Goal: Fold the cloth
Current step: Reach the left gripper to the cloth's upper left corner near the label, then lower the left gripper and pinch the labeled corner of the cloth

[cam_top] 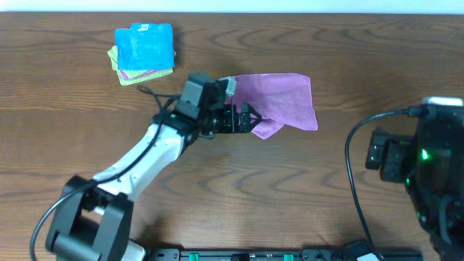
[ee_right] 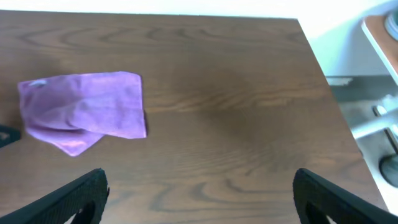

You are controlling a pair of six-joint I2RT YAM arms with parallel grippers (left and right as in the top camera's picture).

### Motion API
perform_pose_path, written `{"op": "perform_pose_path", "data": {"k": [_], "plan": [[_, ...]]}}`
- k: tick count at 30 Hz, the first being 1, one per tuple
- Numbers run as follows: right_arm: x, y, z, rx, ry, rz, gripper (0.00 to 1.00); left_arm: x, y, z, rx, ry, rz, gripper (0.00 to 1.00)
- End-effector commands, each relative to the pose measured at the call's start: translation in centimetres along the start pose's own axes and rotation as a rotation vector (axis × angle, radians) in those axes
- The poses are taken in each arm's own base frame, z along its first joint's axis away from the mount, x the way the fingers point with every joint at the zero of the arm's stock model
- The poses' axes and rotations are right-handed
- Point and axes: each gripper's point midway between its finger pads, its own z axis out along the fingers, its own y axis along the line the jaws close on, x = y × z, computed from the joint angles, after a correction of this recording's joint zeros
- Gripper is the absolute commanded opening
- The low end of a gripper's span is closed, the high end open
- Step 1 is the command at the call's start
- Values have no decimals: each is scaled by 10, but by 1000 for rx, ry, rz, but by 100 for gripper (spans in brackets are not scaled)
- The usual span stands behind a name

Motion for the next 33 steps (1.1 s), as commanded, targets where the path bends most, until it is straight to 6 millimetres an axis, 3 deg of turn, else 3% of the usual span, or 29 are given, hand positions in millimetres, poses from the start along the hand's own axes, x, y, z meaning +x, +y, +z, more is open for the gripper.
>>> {"op": "perform_pose_path", "data": {"k": [1,2,7,10,14,17,20,25,28,33], "plan": [[14,9,26,-24,73,2,91,-29,6,-3,-107,-62,104,100],[17,15,33,-49,88,3,91,-35,9,-4,-140,-72,119,95],[36,33,74,-119,175,44,87,-66,18,-17,-314,-88,255,87],[37,38,84,-132,195,47,83,-84,27,-21,-410,-99,309,80],[32,40,86,-138,178,51,79,-96,41,-9,-470,-96,322,74],[30,40,86,-139,169,46,79,-92,54,6,-483,-57,306,60],[30,40,86,-138,169,40,79,-80,69,16,-502,-2,286,37],[31,40,86,-138,170,40,79,-63,77,15,-522,56,203,35],[31,40,86,-139,170,40,78,-63,76,15,-520,54,202,6],[34,39,86,-137,183,36,74,-71,72,17,-506,21,214,6]]}}
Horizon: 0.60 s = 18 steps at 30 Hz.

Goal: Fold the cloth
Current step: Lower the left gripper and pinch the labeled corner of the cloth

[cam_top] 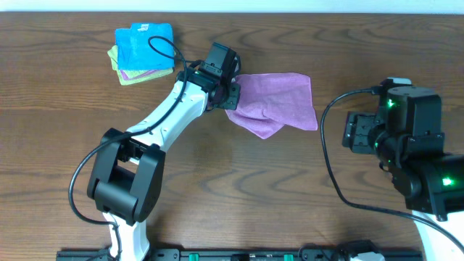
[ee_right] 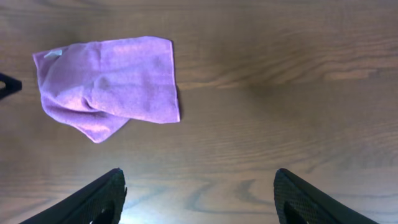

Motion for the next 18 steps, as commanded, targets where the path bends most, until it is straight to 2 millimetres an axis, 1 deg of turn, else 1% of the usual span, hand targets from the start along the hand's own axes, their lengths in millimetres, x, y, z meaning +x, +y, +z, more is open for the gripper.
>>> {"op": "perform_pose_path", "data": {"k": [1,3,10,14,18], "plan": [[2,-3,-1,7,5,-9,73,-11,-2,-8,4,-37,-10,6],[3,-3,-1,8,10,-10,71,-12,-5,-8,19,-38,-8,6],[3,-3,-1,8,10,-17,70,-29,-3,-9,2,-108,45,6],[2,-3,-1,7,6,-23,70,-38,0,-11,5,-145,50,6],[2,-3,-1,6,7,-24,69,-48,7,-9,-1,-164,56,6]]}}
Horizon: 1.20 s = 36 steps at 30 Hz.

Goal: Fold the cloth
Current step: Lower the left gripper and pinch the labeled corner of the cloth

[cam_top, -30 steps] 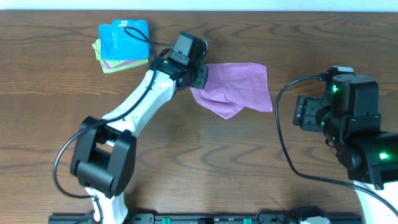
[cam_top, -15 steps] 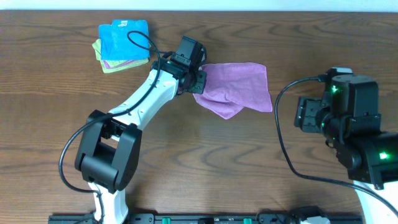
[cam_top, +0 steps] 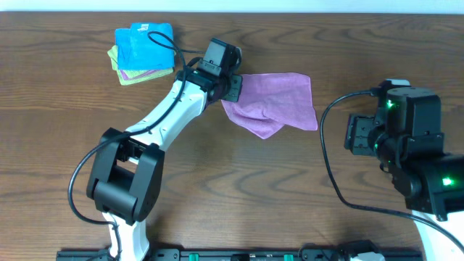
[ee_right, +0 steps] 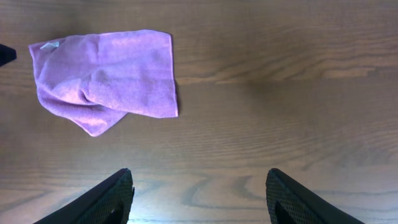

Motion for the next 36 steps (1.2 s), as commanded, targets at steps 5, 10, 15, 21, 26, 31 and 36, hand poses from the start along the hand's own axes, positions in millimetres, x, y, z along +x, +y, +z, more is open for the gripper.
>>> {"op": "perform_pose_path", "data": {"k": [5,10,15,21,26,31,36], "plan": [[1,1,-1,-16,2,-4,63,-8,12,13,-14,5,28,6],[1,1,-1,-17,2,-4,63,1,9,31,11,54,35,5],[1,1,-1,-17,3,-5,63,-1,9,44,9,104,45,6],[3,1,-1,-19,9,-6,63,-13,13,46,-14,86,46,6],[3,2,-1,-20,9,-6,64,-4,20,53,-32,115,38,6],[3,2,-1,-23,9,-6,64,7,23,59,-41,154,37,5],[3,2,-1,-23,9,-6,64,12,25,62,-51,172,48,6]]}}
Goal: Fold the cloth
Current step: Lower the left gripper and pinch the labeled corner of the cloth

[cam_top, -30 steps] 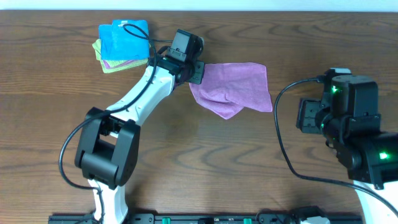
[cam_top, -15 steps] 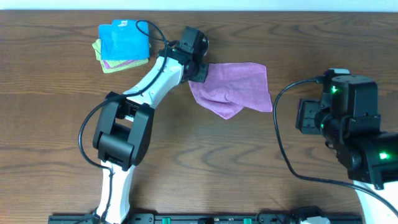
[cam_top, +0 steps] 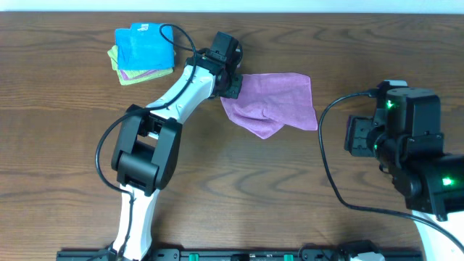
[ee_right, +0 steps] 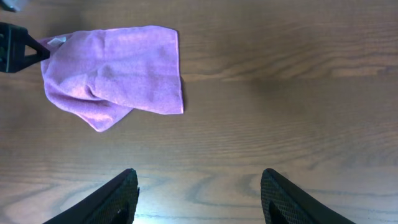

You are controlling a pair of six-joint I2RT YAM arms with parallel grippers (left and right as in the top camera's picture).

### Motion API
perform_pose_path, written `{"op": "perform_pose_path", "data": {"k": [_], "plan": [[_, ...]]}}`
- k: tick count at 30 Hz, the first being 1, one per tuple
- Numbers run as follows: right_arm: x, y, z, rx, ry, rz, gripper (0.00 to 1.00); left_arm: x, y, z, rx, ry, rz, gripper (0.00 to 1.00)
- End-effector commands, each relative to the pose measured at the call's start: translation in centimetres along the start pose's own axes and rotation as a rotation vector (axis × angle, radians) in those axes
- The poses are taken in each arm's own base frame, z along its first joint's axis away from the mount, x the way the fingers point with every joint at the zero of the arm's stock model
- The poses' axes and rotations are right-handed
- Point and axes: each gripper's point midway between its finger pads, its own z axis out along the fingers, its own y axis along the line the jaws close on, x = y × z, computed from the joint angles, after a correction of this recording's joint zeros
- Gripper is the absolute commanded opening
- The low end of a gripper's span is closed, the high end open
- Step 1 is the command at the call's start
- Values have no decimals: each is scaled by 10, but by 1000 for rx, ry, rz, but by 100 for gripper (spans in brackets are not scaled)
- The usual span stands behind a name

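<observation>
The purple cloth (cam_top: 275, 101) lies loosely doubled on the table, its lower left part bunched into a point; in the right wrist view the cloth (ee_right: 115, 65) shows a small tag at its upper left corner. My left gripper (cam_top: 232, 78) is at that corner, its dark tip (ee_right: 22, 48) touching the cloth's edge; whether its jaws are closed on the cloth does not show. My right gripper (ee_right: 199, 174) hovers open over bare wood to the right of the cloth, nothing between its fingers (ee_right: 118, 196).
A stack of folded cloths (cam_top: 143, 52), blue on top, sits at the back left. The right arm's body and cable (cam_top: 395, 138) occupy the right side. The table (cam_top: 239, 181) is dark wood.
The left gripper has shifted slightly up and right, from just off the cloth's upper left corner to touching it. The cloth lies as before. The right gripper hardly moved.
At first the left gripper was at the cloth's lower left fold and the right arm sat low at the right. Then the left gripper was beside the cloth's left edge and the right gripper hovered over the table. Now the left gripper touches the upper left corner.
</observation>
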Motion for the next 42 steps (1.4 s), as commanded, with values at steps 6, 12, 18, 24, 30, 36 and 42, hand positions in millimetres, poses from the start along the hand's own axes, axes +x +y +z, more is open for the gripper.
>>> {"op": "perform_pose_path", "data": {"k": [6,12,18,24,30,36,42], "plan": [[0,0,-1,-8,-2,-5,64,-2,12,4,-52,1,33,6],[0,1,-1,-14,-1,-8,64,-1,16,7,-66,5,40,6],[1,2,-1,-22,1,-23,64,5,18,21,-69,22,39,6],[2,5,7,-31,31,-27,64,3,18,26,-68,14,47,6],[2,8,15,-35,54,-33,63,-3,24,25,-105,-10,93,6],[1,8,16,-36,50,-40,63,-17,32,23,-157,-62,160,6],[-1,9,16,-38,41,-50,64,-22,28,24,-139,-81,166,6]]}}
